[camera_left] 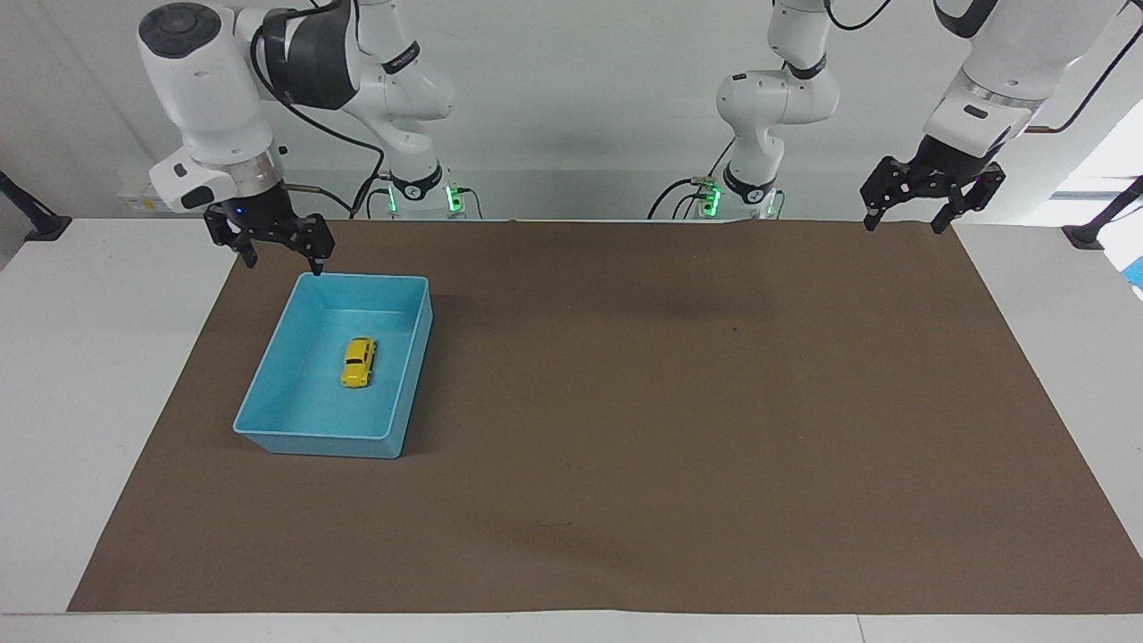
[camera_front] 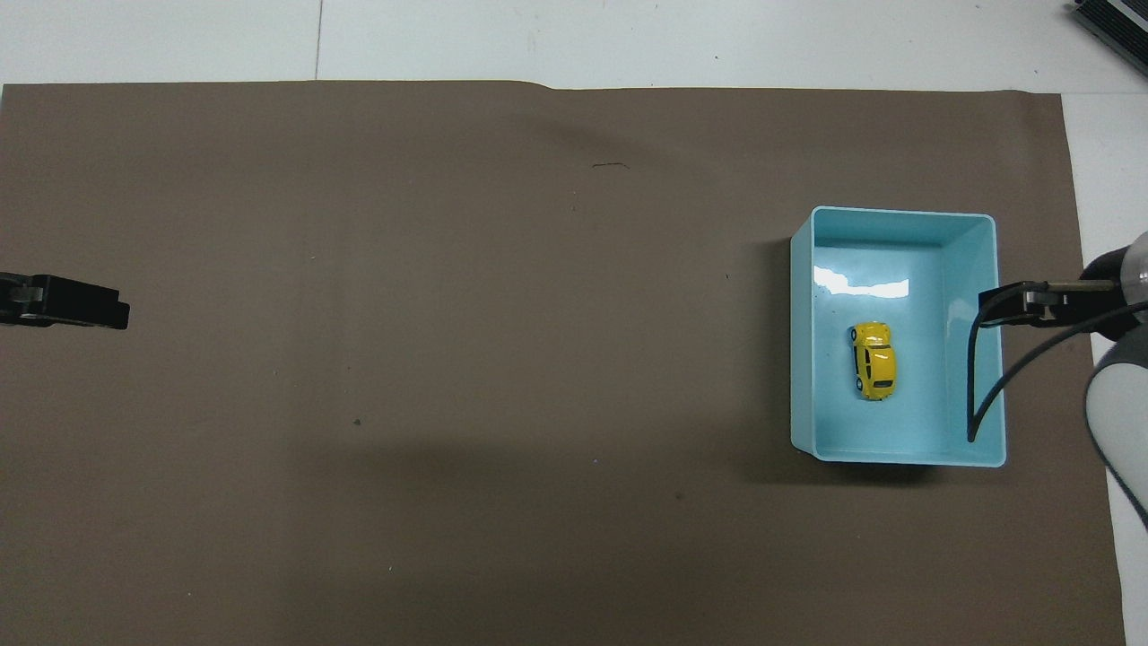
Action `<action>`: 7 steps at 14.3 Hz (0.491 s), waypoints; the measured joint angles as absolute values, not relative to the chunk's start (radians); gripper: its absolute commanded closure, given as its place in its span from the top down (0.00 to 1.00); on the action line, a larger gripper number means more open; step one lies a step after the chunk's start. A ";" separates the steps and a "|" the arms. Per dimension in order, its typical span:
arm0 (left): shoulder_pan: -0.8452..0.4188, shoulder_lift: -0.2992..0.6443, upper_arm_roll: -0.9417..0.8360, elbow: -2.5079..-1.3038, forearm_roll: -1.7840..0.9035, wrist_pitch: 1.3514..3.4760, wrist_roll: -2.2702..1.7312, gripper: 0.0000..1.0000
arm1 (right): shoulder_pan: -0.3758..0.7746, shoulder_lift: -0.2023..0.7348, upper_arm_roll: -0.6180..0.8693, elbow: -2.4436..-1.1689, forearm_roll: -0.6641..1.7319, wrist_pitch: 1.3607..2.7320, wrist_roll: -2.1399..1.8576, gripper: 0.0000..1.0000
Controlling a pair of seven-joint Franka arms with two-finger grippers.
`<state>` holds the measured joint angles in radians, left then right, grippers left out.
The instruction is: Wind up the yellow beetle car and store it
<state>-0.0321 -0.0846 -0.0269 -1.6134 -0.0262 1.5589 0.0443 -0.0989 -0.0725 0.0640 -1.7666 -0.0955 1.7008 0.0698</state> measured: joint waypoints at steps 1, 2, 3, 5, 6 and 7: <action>-0.032 -0.085 -0.027 -1.613 -0.026 1.559 0.044 1.00 | -0.099 -0.072 0.064 -1.730 -0.091 1.658 0.070 1.00; -0.032 -0.085 -0.027 -1.613 -0.026 1.559 0.044 1.00 | -0.099 -0.070 0.064 -1.693 -0.088 1.615 0.070 1.00; -0.032 -0.085 -0.027 -1.613 -0.026 1.559 0.044 1.00 | -0.099 -0.068 0.064 -1.656 -0.087 1.568 0.070 1.00; -0.032 -0.085 -0.027 -1.613 -0.026 1.559 0.044 1.00 | -0.099 -0.055 0.064 -1.579 -0.083 1.466 0.070 1.00; -0.032 -0.085 -0.027 -1.613 -0.026 1.559 0.044 1.00 | -0.099 -0.043 0.064 -1.540 -0.081 1.426 0.070 1.00; -0.032 -0.085 -0.027 -1.613 -0.026 1.559 0.044 1.00 | -0.099 -0.028 0.064 -1.505 -0.080 1.399 0.070 1.00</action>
